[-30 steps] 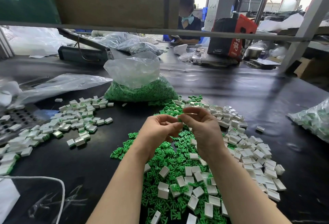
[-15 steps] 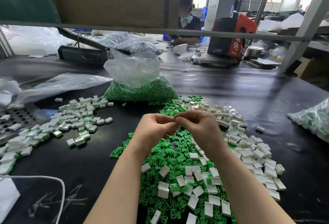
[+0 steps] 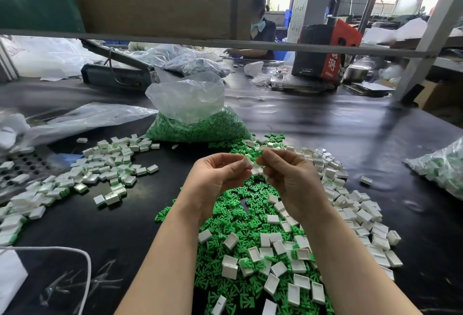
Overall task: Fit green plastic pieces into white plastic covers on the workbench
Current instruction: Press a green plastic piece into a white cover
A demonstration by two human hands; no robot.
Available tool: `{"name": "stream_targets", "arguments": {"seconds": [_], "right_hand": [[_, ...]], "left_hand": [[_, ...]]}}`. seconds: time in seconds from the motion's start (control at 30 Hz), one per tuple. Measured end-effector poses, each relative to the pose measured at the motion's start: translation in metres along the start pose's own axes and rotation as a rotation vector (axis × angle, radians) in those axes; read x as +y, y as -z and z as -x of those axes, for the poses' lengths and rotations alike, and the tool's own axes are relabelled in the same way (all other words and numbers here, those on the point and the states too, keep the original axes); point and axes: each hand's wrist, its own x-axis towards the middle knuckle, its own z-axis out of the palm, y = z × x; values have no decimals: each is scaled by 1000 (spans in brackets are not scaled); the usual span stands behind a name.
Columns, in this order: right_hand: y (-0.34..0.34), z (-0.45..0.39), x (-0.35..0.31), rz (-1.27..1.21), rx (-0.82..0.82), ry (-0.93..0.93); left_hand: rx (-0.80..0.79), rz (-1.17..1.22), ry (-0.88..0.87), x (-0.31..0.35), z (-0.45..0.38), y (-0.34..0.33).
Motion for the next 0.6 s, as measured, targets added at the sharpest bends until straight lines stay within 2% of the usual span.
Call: {"name": "stream_targets", "arguments": {"seconds": [0.3,0.5,0.6], "right_hand": [[4,1,-2,56,-53,-130],[5,2,-1,213,-81,-108],[7,3,-3,326,-155,-120]], "left_hand": [[12,-2,22,1,-2,7],[16,-13,38,1,-2,10],[27,-29,46,2,-1,11]]}}
